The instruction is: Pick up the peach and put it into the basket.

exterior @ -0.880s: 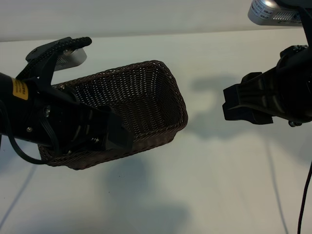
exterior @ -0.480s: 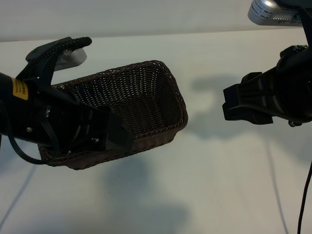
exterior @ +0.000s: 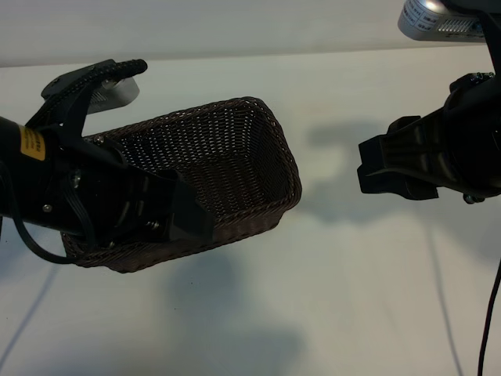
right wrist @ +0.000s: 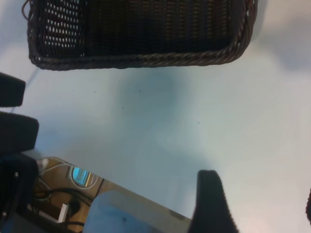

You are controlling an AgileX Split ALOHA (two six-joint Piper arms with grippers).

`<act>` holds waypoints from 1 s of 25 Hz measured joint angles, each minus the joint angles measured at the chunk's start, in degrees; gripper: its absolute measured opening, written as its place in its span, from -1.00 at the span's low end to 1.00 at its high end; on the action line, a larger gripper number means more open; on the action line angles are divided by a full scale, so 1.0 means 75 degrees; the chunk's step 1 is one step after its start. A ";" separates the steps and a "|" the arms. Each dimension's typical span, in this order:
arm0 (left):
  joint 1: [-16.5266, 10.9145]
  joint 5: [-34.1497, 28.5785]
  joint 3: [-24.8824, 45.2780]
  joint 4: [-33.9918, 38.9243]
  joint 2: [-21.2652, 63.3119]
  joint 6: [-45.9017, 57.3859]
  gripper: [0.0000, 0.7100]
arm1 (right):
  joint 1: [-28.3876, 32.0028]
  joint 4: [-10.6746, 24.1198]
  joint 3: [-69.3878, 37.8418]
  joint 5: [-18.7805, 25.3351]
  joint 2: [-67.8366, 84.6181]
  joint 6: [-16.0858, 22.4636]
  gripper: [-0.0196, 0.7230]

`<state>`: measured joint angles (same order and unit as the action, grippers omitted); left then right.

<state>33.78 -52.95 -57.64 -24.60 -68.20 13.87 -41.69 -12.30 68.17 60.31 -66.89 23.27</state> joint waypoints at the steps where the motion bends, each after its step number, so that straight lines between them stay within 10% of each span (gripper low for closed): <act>1: 0.0000 0.0000 0.0000 0.0000 0.0000 0.0000 0.66 | 0.0000 0.0000 0.0000 0.0000 0.0000 0.0000 0.31; 25: 0.0000 0.0251 0.0000 0.0059 0.0000 -0.0130 0.66 | 0.0000 0.0000 0.0000 0.0000 0.0000 0.0000 0.31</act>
<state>33.78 -51.07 -57.64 -24.16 -68.20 12.90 -41.69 -12.30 68.17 60.31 -66.89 23.27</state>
